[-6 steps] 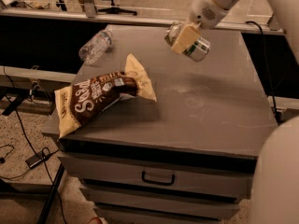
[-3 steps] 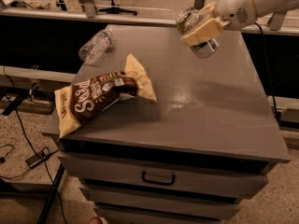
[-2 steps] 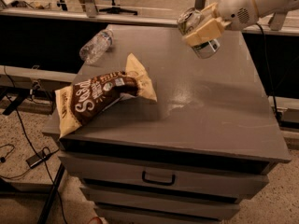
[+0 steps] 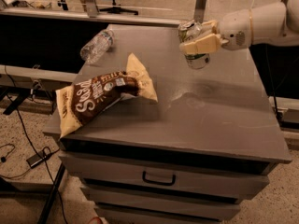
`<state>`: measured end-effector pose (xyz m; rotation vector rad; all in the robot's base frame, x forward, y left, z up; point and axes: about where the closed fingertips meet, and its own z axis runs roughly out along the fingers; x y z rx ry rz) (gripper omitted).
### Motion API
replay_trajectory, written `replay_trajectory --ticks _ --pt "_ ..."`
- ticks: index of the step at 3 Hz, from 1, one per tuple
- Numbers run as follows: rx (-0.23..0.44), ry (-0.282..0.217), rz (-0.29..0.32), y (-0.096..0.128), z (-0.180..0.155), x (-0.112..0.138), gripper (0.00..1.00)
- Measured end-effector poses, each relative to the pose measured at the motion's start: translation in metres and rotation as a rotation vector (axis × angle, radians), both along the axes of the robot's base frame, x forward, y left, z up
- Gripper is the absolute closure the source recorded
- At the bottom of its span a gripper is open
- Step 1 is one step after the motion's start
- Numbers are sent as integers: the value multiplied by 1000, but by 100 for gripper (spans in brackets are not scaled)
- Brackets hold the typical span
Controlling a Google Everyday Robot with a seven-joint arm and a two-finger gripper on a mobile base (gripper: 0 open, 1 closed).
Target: Place 7up can upright
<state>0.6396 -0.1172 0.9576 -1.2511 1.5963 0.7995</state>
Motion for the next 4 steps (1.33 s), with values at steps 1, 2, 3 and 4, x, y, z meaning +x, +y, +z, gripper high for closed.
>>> replay_trajectory --ticks 1,2,3,4 --pt "293 -21 -46 -8 4 -3 100" --pt "500 -51 -67 -15 13 -3 100" --pt "525 -58 -54 -9 21 -5 100" --pt "431 -54 -41 -10 17 -5 100"
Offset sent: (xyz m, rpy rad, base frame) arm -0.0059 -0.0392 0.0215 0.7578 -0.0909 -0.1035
